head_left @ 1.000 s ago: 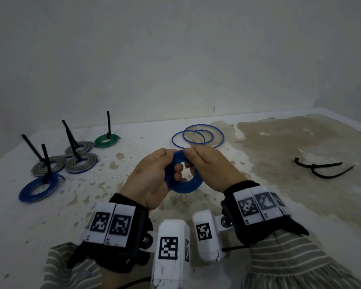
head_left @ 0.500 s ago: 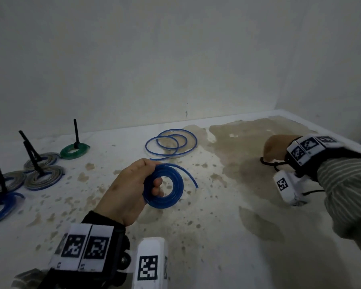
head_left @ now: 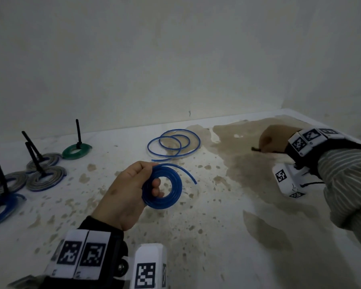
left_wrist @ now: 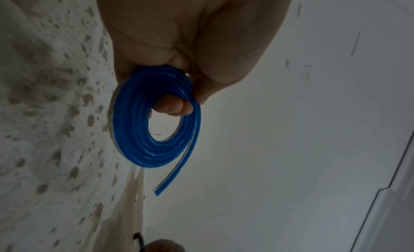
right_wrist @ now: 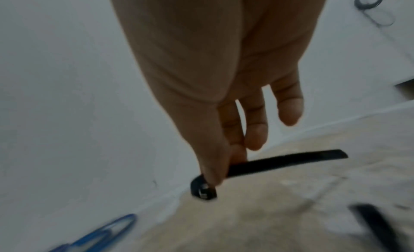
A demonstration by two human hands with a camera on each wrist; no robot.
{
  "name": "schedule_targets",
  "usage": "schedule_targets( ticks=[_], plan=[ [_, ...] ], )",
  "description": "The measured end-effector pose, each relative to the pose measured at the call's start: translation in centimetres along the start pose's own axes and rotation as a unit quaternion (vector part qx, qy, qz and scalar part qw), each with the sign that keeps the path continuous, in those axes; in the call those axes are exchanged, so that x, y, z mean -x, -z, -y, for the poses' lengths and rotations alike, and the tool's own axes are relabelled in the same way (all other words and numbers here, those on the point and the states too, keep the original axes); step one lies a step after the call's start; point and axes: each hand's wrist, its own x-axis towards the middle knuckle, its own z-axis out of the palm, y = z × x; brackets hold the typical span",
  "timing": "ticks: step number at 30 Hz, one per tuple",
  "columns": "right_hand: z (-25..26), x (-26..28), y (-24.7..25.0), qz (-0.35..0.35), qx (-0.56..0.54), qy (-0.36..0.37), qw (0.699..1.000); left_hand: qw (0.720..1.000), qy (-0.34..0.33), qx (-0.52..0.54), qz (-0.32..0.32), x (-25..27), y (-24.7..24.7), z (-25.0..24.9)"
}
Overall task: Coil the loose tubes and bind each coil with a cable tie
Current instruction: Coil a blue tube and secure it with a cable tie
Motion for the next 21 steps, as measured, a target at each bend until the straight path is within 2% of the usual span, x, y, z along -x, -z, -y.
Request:
schedule_targets(
  ticks=[3, 5, 7, 9, 10, 11, 16, 19, 21],
  plan=[
    [3.4, 1.6, 2.0, -0.148, -0.088, 0.048, 0.984, 1.0, 0.001, 0.002, -0.016, -0.1, 0.2, 0.1],
    [6.5, 2.8, 2.9, -0.229, -0.205, 0.102, 0.946, 0.999, -0.001, 0.0, -0.034, -0.1, 0.3, 0.0],
    [10.4, 5.2, 3.4, -0.251, -0.387, 0.175, 0.87, 0.998, -0.007, -0.006, -0.06, -0.2, 0.6, 0.0],
    [14.0, 7.7, 3.3, -0.21, -0.539, 0.231, 0.782, 0.996, -0.015, -0.009, -0.089, -0.3, 1.1, -0.2],
    [15.6, 8.6, 3.0, -0.19, -0.578, 0.246, 0.754, 0.995, -0.02, -0.008, -0.101, -0.2, 1.4, -0.4],
    [17.0, 9.1, 2.4, -0.18, -0.591, 0.256, 0.743, 0.994, -0.025, -0.006, -0.109, -0.1, 1.7, -0.6],
    [21.2, 9.2, 0.0, -0.203, -0.561, 0.275, 0.754, 0.993, -0.038, -0.014, -0.115, 1.0, 2.6, -1.2],
    [22.0, 9.5, -0.1, -0.219, -0.564, 0.292, 0.741, 0.992, -0.043, -0.008, -0.122, 1.4, 2.9, -1.1],
    [22.1, 9.7, -0.1, -0.225, -0.579, 0.305, 0.722, 0.99, -0.05, -0.006, -0.135, 1.3, 3.2, -1.1]
  ],
)
